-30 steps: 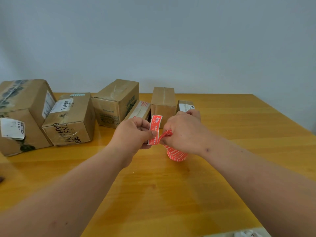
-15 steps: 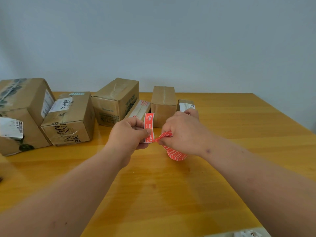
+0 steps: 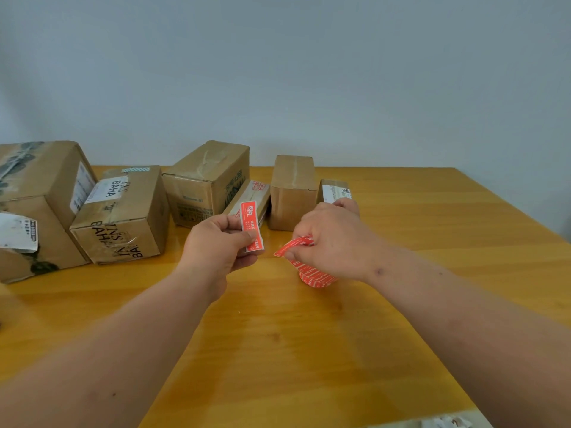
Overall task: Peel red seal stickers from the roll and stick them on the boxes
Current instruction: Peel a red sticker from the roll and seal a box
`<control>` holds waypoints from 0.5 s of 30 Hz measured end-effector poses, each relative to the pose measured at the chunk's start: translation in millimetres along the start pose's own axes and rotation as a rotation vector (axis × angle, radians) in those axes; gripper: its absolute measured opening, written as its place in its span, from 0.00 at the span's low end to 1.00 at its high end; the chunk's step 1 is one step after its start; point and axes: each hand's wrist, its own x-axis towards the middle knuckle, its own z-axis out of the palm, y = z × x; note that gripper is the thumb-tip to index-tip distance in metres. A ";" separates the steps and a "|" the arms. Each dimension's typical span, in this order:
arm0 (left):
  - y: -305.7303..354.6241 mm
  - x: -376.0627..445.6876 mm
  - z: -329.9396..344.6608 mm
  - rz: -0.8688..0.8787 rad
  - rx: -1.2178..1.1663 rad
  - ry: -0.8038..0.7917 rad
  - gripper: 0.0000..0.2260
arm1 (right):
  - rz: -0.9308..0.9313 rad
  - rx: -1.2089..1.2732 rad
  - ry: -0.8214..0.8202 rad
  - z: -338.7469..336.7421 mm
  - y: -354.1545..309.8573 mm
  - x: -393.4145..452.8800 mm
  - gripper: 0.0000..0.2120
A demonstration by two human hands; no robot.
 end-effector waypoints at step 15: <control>5.1 -11.4 -0.3 0.011 0.078 -0.112 0.09 | 0.284 -0.201 0.370 -3.0 10.8 3.7 0.20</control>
